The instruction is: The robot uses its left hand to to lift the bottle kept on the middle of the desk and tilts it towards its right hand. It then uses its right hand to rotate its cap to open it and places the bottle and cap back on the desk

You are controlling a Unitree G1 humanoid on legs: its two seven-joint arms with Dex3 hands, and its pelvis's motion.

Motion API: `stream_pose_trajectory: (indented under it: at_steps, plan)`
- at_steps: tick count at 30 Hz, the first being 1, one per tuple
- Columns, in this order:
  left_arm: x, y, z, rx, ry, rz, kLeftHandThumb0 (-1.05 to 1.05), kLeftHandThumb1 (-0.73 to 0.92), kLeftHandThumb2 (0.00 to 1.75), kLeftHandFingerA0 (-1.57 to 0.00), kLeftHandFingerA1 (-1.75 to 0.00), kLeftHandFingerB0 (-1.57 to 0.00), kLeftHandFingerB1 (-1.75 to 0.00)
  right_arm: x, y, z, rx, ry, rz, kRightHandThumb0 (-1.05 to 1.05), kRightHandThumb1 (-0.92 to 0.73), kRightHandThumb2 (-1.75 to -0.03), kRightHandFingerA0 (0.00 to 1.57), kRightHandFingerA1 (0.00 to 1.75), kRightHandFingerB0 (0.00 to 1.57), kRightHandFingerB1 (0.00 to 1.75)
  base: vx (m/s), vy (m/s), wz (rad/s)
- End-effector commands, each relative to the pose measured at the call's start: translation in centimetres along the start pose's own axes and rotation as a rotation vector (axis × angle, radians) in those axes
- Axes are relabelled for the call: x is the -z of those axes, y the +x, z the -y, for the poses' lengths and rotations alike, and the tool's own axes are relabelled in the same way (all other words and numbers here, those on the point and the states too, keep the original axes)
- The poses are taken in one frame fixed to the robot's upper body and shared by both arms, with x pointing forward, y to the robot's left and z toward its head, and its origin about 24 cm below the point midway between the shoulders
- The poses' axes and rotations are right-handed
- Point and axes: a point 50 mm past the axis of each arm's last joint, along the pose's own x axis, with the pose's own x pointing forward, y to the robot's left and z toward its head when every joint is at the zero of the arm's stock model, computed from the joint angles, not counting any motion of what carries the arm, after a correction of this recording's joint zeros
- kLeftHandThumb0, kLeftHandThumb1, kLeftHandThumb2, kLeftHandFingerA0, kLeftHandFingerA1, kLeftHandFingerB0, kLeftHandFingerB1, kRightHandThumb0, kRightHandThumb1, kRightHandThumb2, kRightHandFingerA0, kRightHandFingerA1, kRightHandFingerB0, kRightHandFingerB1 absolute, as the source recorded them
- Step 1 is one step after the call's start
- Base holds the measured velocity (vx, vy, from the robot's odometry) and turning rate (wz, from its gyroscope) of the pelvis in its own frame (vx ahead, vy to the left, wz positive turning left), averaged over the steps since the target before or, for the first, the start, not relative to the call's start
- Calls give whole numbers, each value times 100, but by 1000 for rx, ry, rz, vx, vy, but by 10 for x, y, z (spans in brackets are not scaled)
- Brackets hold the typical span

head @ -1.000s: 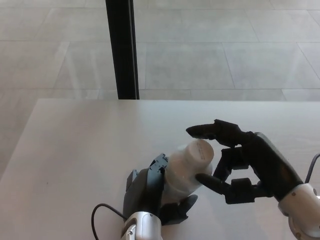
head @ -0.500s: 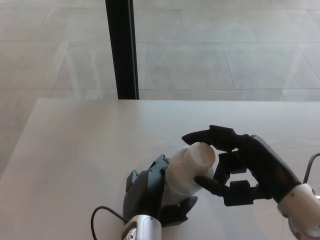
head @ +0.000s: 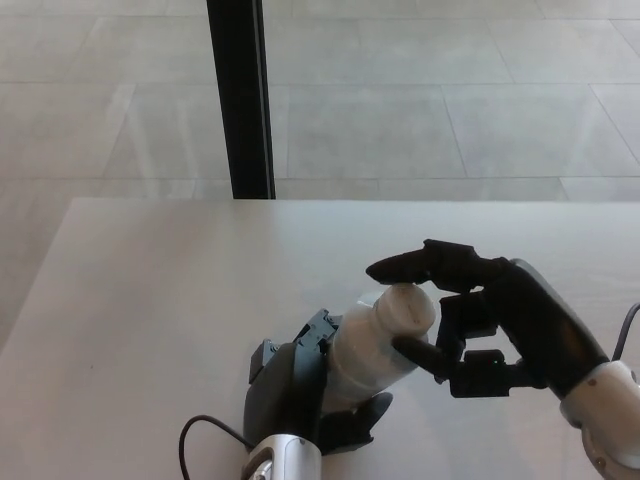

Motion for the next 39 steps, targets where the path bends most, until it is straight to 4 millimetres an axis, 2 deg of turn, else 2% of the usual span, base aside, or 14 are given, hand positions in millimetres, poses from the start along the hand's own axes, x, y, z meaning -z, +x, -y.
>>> stream_pose_trajectory:
  at_steps: [1, 2, 3, 5, 8, 9, 19, 21, 27, 28, 29, 30, 35, 39]
  plan:
    - [28, -6, 3, 18, 73, -114, -5, 76, 69, -73, -128, -48, -68, -4, -2, 4, 7, -2, 35, -35, -73, -67, 109, 134, 57, 55, 0, 0, 0]
    - [28, -5, 3, 17, 71, -127, -6, 79, 66, -75, -143, -50, -69, -4, -2, 4, 6, 0, 35, -32, -73, -69, 110, 134, 58, 55, 0, 0, 0]
    - [28, -5, 2, 15, 79, -125, -5, 75, 72, -59, -101, -48, -68, -4, -3, 3, 5, -1, 41, -26, -73, -75, 104, 143, 72, 62, 0, 0, 0]
    - [29, -5, 2, 16, 86, -121, -5, 76, 69, -66, -119, -48, -67, -3, -3, 4, -2, -8, 42, -15, -54, -110, 95, 155, 93, 104, 0, 0, 0]
    - [29, -6, 2, 12, 93, -119, -5, 76, 69, -66, -119, -48, -67, -3, -3, 4, -6, -10, 43, -15, -54, -110, 95, 155, 93, 104, 0, 0, 0]
    - [30, -5, 2, 18, 85, -132, -6, 78, 68, -65, -110, -51, -69, -2, -3, 3, -20, -49, 28, -19, -43, -129, 98, 164, 89, 145, 0, 0, 0]
    - [32, -6, 3, 21, 89, -143, -6, 80, 68, -71, -131, -50, -69, -2, -7, 1, -36, -67, 13, -17, -41, -135, 98, 171, 84, 152, 0, 0, 0]
    - [33, -6, 3, 12, 78, -151, -5, 78, 71, -64, -100, -47, -66, -3, -7, 2, -41, -77, 18, -15, -40, -137, 97, 175, 84, 157, 0, 0, 0]
    - [34, -7, 3, 22, 84, -144, -4, 77, 79, -66, -133, -55, -74, -2, -6, 5, -36, -135, 36, -15, -43, -140, 100, 175, 82, 155, 0, 0, 0]
    - [34, -7, 2, 23, 87, -140, -4, 77, 75, -61, -95, -47, -66, -3, -6, 6, -23, -139, 48, -15, -41, -142, 100, 175, 83, 155, 0, 0, 0]
    - [34, -6, 2, 26, 91, -140, -4, 78, 72, -59, -91, -45, -64, -3, -5, 7, -14, -140, 65, -14, -41, -143, 99, 175, 83, 155, 0, 0, 0]
    - [35, -7, 2, 25, 87, -139, -5, 79, 72, -63, -113, -52, -73, -4, -5, 8, -12, -143, 72, -14, -41, -144, 99, 175, 83, 156, 0, 0, 0]
    - [36, -7, 2, 26, 94, -146, -5, 78, 73, -61, -94, -47, -66, -9, -2, 9, 6, -171, 124, -15, -40, -145, 97, 175, 84, 155, 0, 0, 0]
    - [37, -7, 2, 22, 109, -146, -4, 77, 71, -66, -108, -51, -69, -14, 0, 11, 4, -202, 174, -17, -40, -146, 97, 175, 84, 155, 0, 0, 0]
